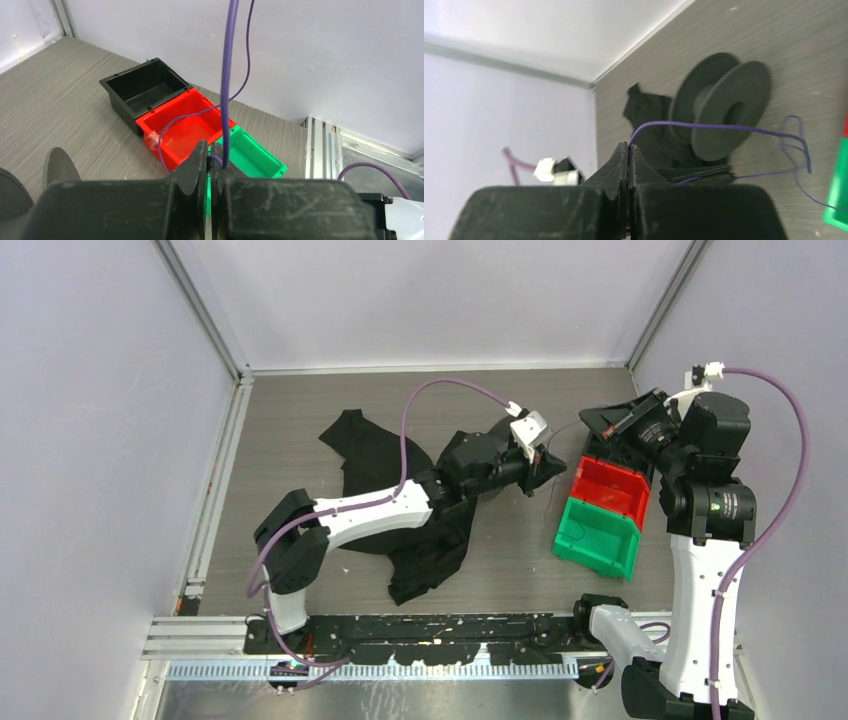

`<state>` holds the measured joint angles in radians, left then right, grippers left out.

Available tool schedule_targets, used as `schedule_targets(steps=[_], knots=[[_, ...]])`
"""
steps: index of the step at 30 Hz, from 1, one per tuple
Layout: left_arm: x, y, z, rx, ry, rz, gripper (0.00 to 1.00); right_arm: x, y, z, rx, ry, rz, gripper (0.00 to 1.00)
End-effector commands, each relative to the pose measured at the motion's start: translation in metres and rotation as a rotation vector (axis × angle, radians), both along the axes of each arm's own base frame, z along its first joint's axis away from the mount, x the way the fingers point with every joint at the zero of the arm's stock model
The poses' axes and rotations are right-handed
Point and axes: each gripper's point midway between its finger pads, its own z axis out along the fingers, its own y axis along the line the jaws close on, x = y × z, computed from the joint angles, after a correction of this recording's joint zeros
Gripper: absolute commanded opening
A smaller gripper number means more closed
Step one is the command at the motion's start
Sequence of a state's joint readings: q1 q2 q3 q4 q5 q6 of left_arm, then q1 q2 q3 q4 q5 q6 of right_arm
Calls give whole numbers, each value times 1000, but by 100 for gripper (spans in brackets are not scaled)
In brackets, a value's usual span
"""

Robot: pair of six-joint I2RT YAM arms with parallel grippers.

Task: Wrap the cables

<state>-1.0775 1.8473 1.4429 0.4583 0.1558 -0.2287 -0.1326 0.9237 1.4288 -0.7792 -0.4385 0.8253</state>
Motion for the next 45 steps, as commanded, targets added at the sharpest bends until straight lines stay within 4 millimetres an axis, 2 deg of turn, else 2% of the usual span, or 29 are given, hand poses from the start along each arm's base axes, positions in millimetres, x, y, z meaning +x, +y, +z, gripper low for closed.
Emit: schedule_targets(steps=[1,2,3,5,7,8,10,13,16,20,25,30,32,38,42,45], knots=[[-9,28,52,-54,15,22,0,-11,-47,-25,-177,152,-235,4],[-13,32,58,-41,51,21,0,-12,-58,-33,-221,191,-273,9],[-17,36,61,-19,98,14,0,-15,-68,-41,-261,227,-312,20],[-30,40,75,37,152,-35,0,-21,-89,-54,-343,288,-399,50],[-44,41,76,121,235,-93,0,-30,-107,-64,-413,337,-473,74],[-51,41,82,138,270,-126,0,-34,-113,-67,-441,357,-498,83],[-61,41,99,142,338,-184,0,-39,-118,-73,-480,382,-505,89],[-60,44,118,109,468,-247,0,-44,-112,-74,-484,377,-461,91],[-47,51,131,68,626,-305,0,-44,-86,-64,-453,258,-323,91],[-30,59,135,-5,767,-307,0,-49,-54,-47,-408,111,-173,89],[-14,70,137,-90,842,-242,0,-53,-31,-36,-384,24,-51,88],[0,75,136,-137,924,-235,0,-63,9,-21,-377,-134,185,82],[2,74,135,-138,954,-244,0,-62,12,-26,-389,-147,218,82],[7,73,127,-123,994,-216,1,-57,32,-65,-393,-230,356,82],[6,75,128,-120,1001,-214,1,-52,25,-70,-446,-362,283,82],[3,75,133,-123,1007,-226,1,-45,20,-78,-472,-360,258,82]])
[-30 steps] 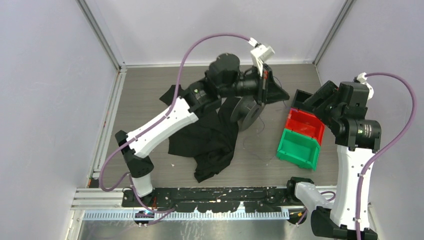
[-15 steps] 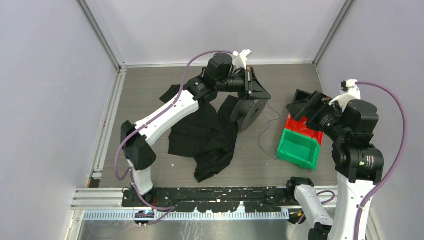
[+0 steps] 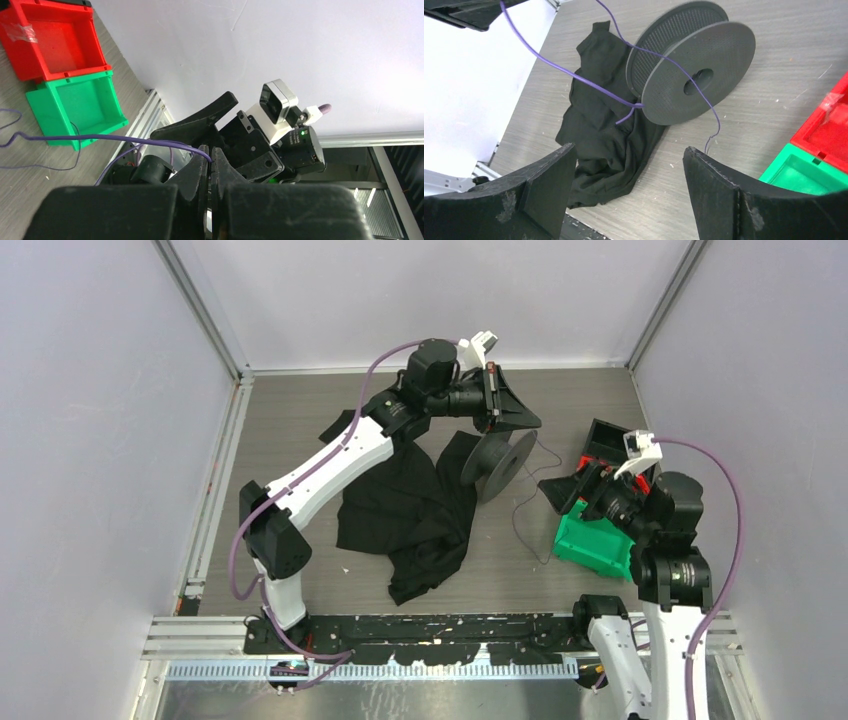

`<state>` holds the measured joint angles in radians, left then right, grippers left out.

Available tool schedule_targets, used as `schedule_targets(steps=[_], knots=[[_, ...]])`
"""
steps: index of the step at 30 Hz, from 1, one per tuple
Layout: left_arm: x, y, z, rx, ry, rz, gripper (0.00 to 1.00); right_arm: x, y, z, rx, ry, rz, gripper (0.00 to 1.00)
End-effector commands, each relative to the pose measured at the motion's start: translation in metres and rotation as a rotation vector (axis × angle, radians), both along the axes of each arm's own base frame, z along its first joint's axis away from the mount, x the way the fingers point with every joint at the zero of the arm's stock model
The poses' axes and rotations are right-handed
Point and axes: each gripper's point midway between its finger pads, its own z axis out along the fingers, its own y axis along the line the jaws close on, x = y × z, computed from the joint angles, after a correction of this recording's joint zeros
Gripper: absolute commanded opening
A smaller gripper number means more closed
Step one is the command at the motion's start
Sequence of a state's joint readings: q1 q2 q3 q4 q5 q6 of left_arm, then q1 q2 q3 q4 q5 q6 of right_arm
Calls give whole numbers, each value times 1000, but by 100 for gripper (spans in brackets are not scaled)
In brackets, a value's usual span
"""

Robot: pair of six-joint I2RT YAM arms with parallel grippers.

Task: Wrap the cables

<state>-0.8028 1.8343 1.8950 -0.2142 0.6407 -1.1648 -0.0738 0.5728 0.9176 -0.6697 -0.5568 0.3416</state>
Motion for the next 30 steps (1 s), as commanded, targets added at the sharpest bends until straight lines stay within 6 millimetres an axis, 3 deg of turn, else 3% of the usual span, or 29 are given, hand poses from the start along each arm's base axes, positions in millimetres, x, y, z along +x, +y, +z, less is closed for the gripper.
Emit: schedule_targets(steps=[1,14,17,19,20,21,22,23,26,30], knots=[[-11,6,37,-72,-34,-35,1,11,-1,39,-52,-223,17,81],[-13,6,34,-71,6,-37,1,36,5,56,28,-361,10,65],[-12,6,32,-71,15,-31,1,38,6,57,37,-363,9,46],[-11,5,30,-69,21,-27,0,37,5,55,37,-356,5,28],[-10,4,28,-69,25,-27,1,36,4,54,38,-347,-1,12],[-9,4,28,-70,25,-25,0,36,3,51,35,-330,-14,2],[-7,3,26,-70,23,-18,1,35,-3,44,29,-283,-56,1],[-5,2,25,-68,19,-11,3,34,-11,40,27,-244,-105,1],[2,-1,16,-35,-2,-7,41,29,-43,30,29,-104,-332,0],[12,7,1,50,-29,18,75,15,-75,31,-32,67,-523,0]])
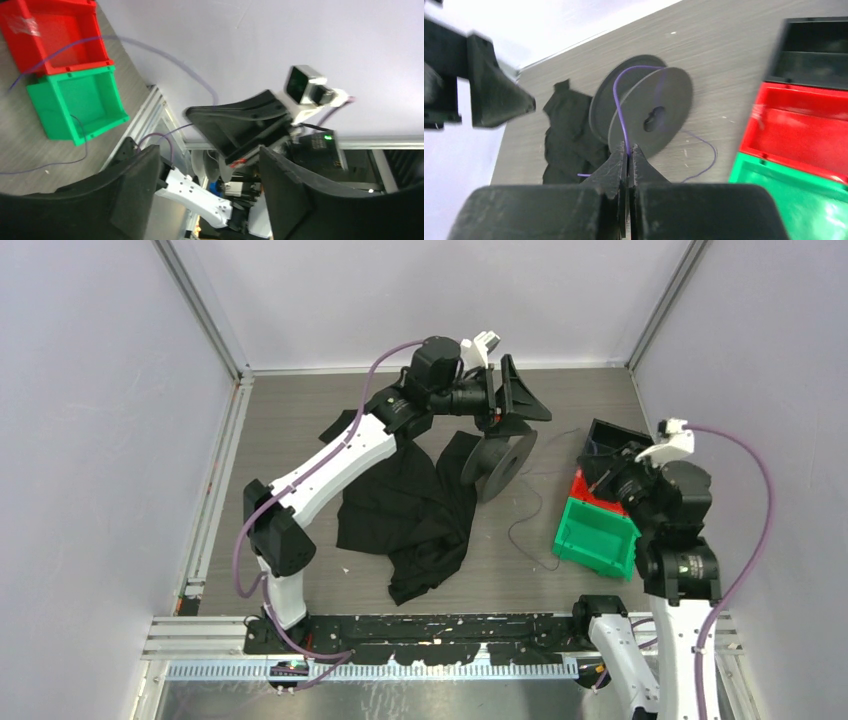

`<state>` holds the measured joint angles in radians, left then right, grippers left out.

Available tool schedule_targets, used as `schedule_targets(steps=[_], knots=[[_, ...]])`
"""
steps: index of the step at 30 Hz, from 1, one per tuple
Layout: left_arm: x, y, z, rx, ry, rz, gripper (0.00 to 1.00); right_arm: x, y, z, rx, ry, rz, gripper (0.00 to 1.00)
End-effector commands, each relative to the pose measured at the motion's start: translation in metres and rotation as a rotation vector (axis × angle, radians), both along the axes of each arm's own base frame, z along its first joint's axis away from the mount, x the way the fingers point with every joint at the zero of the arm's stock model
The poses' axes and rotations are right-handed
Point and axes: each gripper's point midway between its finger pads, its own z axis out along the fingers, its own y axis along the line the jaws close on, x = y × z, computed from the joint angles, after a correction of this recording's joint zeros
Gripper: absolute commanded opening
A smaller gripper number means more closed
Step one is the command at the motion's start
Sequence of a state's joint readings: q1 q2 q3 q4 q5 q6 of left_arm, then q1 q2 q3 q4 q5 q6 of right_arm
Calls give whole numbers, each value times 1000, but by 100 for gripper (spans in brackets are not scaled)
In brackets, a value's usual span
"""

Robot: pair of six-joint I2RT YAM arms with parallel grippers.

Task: Wrap the cables

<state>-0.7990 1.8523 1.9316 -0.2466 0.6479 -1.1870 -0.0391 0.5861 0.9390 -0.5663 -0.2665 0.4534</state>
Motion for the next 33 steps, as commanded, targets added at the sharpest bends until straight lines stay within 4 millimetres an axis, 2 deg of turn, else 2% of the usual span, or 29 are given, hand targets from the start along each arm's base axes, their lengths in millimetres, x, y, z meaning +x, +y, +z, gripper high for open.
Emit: schedule_targets(steps=[1,5,7,10,12,17,20,24,30,33], knots=[[12,13,0,53,-80,26,80,-15,-48,10,-32,167,-296,0],[21,39,5,109,-194,82,85,-14,-65,37,-3,189,-420,0],[26,56,4,151,-262,119,86,-5,-63,45,47,208,-438,0],[41,82,-10,268,-379,207,86,26,-34,44,164,241,-312,0],[50,98,-23,347,-442,255,89,52,-17,35,229,267,-231,0],[65,125,-53,497,-561,278,100,102,15,8,211,295,-170,0],[68,131,-71,565,-610,236,100,125,39,-4,186,287,-125,0],[71,129,-89,603,-630,191,100,146,56,-25,155,347,-124,0],[70,115,-118,593,-644,75,100,162,67,-39,92,342,-99,0],[71,105,-130,580,-640,23,96,165,68,-41,35,328,-65,0]])
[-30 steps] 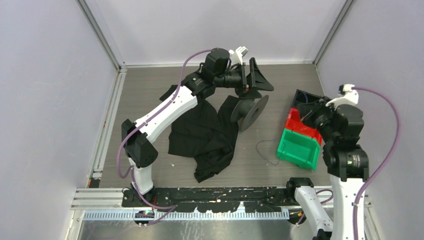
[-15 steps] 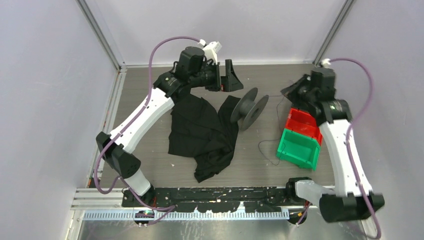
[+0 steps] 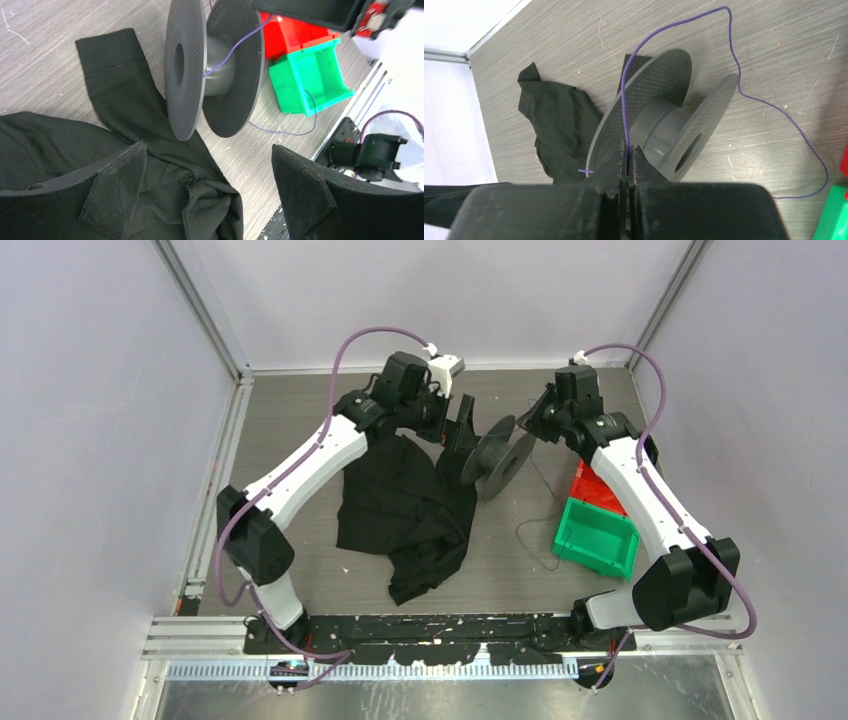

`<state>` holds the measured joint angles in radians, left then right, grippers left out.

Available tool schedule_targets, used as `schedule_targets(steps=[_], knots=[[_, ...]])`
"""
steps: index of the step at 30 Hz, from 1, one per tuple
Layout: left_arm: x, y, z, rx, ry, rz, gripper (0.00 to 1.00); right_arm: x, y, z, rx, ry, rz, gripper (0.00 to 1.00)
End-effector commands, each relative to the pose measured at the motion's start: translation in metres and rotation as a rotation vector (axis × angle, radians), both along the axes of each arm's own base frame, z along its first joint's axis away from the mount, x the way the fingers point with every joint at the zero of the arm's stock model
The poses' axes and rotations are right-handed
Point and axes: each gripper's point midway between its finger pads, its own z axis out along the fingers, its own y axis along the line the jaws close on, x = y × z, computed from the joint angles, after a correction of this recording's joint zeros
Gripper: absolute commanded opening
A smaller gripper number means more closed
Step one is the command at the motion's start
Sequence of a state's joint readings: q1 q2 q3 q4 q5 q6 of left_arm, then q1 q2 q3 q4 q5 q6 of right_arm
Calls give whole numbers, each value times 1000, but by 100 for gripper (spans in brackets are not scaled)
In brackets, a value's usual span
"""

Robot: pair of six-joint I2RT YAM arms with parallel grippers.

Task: Wrap the cables

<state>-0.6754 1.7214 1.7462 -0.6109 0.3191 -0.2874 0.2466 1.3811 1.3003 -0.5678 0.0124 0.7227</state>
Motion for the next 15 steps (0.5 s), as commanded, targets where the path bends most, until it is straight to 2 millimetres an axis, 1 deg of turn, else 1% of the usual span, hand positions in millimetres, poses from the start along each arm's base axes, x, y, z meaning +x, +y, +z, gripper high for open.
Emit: schedule_targets(steps=[1,5,9,11,15], knots=[[4,-14,-11,-1,-19,-102,95,21,1,36,-60,-148,43,0],[15,-17,-17,16,-32,-88,92,19,2,41,-124,-148,96,0],[20,-19,-19,28,-51,-95,92,14,-4,42,-223,-125,142,0],[22,-22,-17,28,-72,-122,91,12,-5,44,-278,-114,169,0],[28,-28,-22,29,-106,-145,90,10,-6,42,-383,-75,221,0]])
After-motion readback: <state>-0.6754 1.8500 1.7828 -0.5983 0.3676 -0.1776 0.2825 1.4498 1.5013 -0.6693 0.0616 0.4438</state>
